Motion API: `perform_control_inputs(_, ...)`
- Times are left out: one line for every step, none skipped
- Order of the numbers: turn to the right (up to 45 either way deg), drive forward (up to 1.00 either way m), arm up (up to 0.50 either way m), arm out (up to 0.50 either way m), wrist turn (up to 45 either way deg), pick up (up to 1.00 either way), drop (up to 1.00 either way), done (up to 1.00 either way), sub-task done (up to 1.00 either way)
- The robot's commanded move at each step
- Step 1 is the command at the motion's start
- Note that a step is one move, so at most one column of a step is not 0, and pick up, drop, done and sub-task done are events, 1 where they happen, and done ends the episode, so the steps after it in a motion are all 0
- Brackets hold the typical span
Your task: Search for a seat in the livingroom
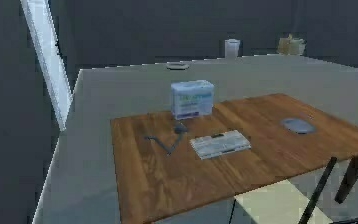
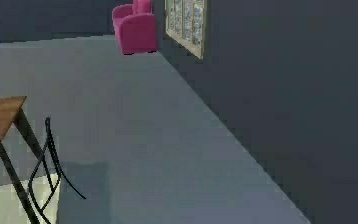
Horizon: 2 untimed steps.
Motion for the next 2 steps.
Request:
perform_control_inputs(36.0, 0.0, 0.0, 0.0, 0.0, 0.0, 0.0, 0.0, 0.0)
perform_control_inputs(0.0, 0.0, 0.0, 0.0, 0.0, 0.0, 0.0, 1.0, 0.0)
